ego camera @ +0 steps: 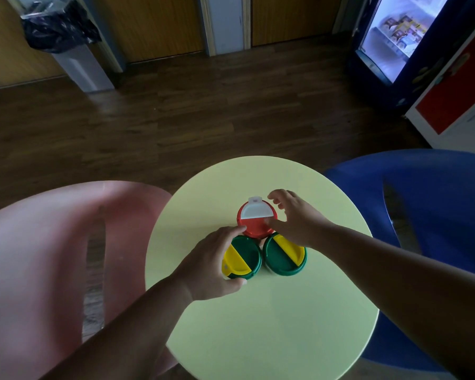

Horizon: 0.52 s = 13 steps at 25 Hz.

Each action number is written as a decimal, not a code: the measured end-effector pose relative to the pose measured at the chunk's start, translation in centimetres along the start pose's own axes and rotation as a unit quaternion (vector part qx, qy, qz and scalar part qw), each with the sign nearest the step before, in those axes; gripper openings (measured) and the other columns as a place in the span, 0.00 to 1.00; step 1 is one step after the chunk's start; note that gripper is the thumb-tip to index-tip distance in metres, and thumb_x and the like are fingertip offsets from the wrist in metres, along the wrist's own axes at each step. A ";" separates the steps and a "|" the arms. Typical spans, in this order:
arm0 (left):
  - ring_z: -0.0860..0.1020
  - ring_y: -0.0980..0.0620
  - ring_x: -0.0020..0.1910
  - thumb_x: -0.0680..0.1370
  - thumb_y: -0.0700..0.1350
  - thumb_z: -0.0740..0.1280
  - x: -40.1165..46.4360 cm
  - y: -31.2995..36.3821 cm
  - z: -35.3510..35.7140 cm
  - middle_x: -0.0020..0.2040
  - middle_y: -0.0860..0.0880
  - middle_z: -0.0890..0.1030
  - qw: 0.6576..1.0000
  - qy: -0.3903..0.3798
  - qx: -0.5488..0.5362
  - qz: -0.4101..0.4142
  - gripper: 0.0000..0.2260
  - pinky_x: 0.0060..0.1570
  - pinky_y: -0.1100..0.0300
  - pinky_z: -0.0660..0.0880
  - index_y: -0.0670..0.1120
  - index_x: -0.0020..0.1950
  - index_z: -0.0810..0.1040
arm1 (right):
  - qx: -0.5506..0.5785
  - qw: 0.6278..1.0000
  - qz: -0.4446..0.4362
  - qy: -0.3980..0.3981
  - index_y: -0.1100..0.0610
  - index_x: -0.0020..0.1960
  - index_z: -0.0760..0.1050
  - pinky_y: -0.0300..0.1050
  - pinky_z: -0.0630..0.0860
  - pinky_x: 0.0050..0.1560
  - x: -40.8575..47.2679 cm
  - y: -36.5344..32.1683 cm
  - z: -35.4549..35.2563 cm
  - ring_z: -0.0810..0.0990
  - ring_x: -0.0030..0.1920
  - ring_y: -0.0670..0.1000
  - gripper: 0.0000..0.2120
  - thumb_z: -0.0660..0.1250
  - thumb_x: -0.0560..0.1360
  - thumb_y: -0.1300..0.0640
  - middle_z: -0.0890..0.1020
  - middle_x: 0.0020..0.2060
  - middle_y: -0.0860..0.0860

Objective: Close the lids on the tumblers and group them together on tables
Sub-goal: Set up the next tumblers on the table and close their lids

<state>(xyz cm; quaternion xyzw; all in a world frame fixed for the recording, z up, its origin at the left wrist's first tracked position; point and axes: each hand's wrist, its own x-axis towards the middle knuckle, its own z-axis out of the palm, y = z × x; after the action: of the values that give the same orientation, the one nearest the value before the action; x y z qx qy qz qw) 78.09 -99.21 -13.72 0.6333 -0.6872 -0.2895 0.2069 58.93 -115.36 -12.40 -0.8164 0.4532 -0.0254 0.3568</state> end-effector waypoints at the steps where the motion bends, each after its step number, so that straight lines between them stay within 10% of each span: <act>1: 0.67 0.60 0.71 0.67 0.55 0.76 0.0 0.0 0.1 0.71 0.58 0.69 1.000 0.002 0.005 0.002 0.41 0.69 0.61 0.66 0.52 0.77 0.62 | 0.001 1.000 0.006 0.008 0.49 0.68 0.67 0.44 0.76 0.53 -0.8 0.5 -0.1 0.74 0.58 0.48 0.24 0.70 0.75 0.47 0.74 0.63 0.49; 13: 0.71 0.56 0.68 0.65 0.57 0.75 0.6 0.1 0.0 0.69 0.55 0.73 0.998 0.009 0.058 0.002 0.42 0.66 0.59 0.70 0.50 0.76 0.64 | -0.007 0.999 0.014 -0.041 0.47 0.54 0.73 0.44 0.75 0.41 -3.5 1.9 0.3 0.76 0.46 0.49 0.12 0.70 0.73 0.48 0.76 0.50 0.45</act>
<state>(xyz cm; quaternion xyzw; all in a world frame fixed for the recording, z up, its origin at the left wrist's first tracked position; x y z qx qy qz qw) 77.93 -99.79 -13.66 0.6457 -0.7020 -0.2433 0.1764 55.58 -113.15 -12.77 -0.8128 0.4499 0.0161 0.3696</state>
